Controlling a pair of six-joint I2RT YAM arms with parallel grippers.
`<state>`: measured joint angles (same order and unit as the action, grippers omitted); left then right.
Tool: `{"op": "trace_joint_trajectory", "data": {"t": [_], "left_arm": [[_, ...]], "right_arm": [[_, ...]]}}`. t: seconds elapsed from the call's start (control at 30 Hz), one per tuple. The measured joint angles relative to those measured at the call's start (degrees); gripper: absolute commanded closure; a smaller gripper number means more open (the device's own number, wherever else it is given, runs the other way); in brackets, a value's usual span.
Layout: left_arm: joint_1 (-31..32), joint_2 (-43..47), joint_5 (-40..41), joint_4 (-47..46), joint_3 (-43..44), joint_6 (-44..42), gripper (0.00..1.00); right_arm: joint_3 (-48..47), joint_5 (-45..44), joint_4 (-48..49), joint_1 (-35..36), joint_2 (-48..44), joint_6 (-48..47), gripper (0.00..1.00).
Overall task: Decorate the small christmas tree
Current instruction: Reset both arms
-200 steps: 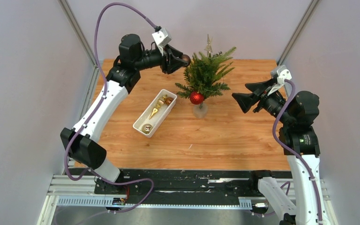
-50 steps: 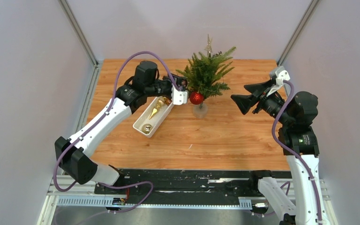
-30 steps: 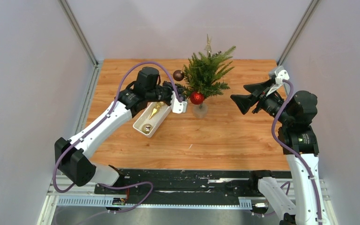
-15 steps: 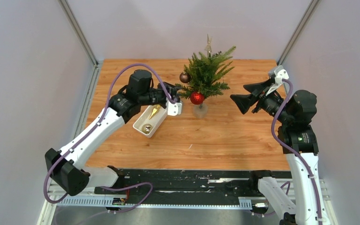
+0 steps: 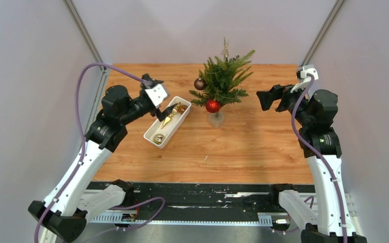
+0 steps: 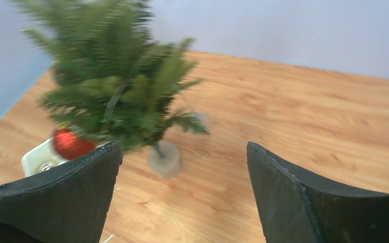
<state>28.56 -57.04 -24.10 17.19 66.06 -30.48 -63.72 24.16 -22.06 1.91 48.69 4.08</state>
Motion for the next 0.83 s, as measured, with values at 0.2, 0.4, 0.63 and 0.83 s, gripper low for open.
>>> {"op": "trace_joint_trajectory", "data": {"t": [0.2, 0.4, 0.63, 0.83], "left_arm": [[-17.97, 7.89, 8.0, -4.63, -11.5, 21.55, 0.0], [-29.24, 13.42, 17.33, -3.21, -25.51, 32.39, 0.0], [-31.08, 22.43, 24.41, -1.14, -36.22, 34.18, 0.0], [-31.71, 24.57, 25.55, -1.11, -39.54, 34.14, 0.0]], "right_arm": [[0.17, -9.4, -2.32, -8.15, 4.9, 2.58, 0.0], [6.73, -12.96, -2.49, -13.22, 7.48, 5.29, 0.0], [14.67, -13.31, 0.04, -13.25, 7.45, 6.34, 0.0], [20.2, -12.59, 3.15, -13.25, 5.57, 7.72, 0.0]]}}
